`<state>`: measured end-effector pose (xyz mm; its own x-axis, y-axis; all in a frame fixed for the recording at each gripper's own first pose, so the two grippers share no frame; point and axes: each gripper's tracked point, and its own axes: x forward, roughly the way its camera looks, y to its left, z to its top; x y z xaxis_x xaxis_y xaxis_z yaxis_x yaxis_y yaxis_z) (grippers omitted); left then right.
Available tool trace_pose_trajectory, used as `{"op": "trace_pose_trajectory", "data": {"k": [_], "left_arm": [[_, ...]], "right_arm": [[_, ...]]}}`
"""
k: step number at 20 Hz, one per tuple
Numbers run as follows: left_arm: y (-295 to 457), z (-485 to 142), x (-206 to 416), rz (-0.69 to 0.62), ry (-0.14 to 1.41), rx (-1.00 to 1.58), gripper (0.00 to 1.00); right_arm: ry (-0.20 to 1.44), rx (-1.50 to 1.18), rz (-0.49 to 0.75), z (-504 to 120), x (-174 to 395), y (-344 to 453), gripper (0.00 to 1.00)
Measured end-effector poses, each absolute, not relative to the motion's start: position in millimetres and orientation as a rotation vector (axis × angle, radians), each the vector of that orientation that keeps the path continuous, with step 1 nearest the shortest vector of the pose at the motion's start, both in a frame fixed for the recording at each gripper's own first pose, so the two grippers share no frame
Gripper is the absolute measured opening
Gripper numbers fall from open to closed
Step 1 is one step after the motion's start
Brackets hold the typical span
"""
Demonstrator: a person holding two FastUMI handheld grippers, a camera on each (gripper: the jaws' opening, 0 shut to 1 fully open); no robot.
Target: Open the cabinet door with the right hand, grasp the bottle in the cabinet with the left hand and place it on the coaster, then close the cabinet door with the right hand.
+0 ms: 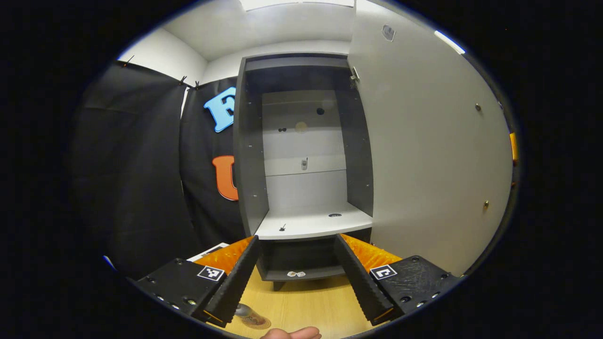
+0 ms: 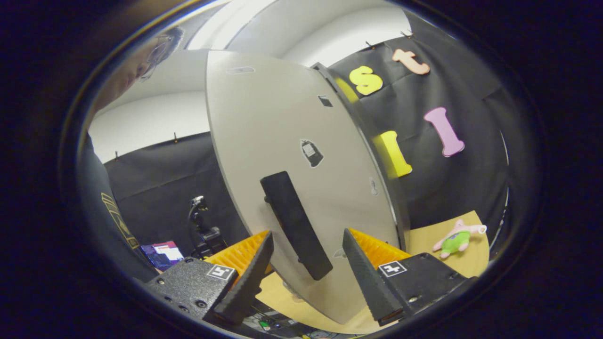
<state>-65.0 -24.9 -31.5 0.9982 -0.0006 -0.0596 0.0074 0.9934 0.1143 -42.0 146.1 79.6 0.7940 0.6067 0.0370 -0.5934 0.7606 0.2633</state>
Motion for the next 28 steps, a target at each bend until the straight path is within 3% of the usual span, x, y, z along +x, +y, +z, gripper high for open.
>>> {"op": "trace_pose_trajectory", "data": {"k": [11, 17, 18, 19, 22, 23, 25, 28], "left_arm": [[80, -37, -99, 0.172, 0.081, 0.032, 0.96], [119, -43, -115, 0.257, 0.096, 0.000, 0.96], [127, -46, -118, 0.273, 0.103, 0.004, 0.96], [134, -49, -122, 0.289, 0.111, 0.007, 0.96], [153, -59, -129, 0.330, 0.137, 0.003, 0.96], [158, -61, -130, 0.340, 0.144, -0.001, 0.96], [168, -64, -135, 0.368, 0.155, -0.006, 0.96], [181, -64, -144, 0.404, 0.158, -0.010, 1.00]], "right_arm": [[0.049, 0.211, 0.648, 80, -14, 192, 0.96], [0.071, 0.210, 0.709, 76, 4, 218, 0.96], [0.071, 0.197, 0.725, 77, 8, 226, 0.89], [0.070, 0.188, 0.741, 79, 12, 231, 0.96], [0.082, 0.168, 0.780, 77, 21, 246, 0.93], [0.087, 0.166, 0.793, 76, 25, 252, 0.99], [0.092, 0.161, 0.819, 77, 31, 264, 0.95], [0.109, 0.142, 0.843, 74, 44, 279, 0.99]]}}
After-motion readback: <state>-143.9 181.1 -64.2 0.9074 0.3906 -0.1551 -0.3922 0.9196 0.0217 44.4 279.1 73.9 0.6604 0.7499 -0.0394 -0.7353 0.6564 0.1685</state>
